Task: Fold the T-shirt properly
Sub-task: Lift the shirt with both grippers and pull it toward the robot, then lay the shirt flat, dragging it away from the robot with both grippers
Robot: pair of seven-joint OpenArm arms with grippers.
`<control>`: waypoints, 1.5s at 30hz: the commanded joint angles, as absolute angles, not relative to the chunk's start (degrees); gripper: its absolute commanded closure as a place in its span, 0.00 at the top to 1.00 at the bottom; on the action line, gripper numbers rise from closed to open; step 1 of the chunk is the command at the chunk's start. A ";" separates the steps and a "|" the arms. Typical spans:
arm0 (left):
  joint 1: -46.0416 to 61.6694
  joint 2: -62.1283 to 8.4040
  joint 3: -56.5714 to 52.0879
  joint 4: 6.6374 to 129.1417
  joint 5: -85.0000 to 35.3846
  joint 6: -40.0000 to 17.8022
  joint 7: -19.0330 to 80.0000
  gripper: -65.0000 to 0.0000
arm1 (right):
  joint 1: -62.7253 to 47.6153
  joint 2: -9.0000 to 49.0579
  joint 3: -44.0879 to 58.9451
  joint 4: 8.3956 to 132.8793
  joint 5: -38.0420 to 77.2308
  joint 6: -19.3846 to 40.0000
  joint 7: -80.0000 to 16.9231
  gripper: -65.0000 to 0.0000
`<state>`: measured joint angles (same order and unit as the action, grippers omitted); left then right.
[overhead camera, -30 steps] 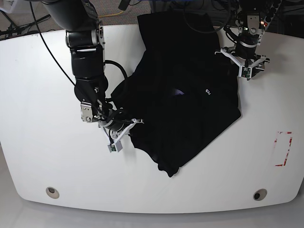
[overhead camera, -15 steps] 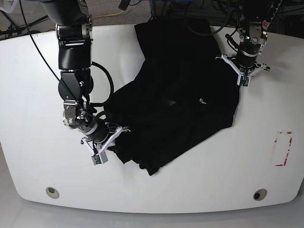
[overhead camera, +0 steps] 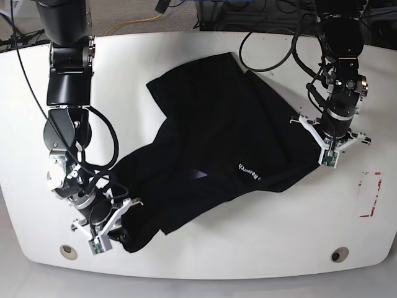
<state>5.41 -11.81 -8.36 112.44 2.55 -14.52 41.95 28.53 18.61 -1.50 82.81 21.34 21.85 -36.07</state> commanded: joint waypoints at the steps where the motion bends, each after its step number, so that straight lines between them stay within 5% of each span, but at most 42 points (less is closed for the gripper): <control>1: 1.01 -12.35 -8.66 114.07 2.86 -15.52 42.86 0.00 | 33.01 20.18 -1.01 83.21 21.32 21.41 -33.98 0.00; 25: -41.89 -20.88 -1.27 114.59 2.59 -22.90 59.21 0.00 | 63.08 25.19 -1.10 79.43 21.14 25.19 -41.45 0.00; 32: -37.41 -21.32 -0.84 115.38 2.59 -27.38 59.30 0.00 | 55.52 25.63 -0.57 85.05 20.88 26.15 -42.51 0.00; 40: -23.08 -21.32 -0.84 115.38 2.68 -39.34 59.30 0.00 | 34.33 26.15 6.46 93.93 21.05 26.15 -42.51 0.00; 45: -12.79 -21.32 -0.75 115.38 2.77 -40.00 58.95 0.00 | 23.43 24.57 11.38 95.43 21.49 26.15 -42.24 0.00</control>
<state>-12.56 -20.56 -0.56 114.50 2.35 -40.27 59.90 22.92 24.36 9.76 93.91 19.99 26.04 -44.16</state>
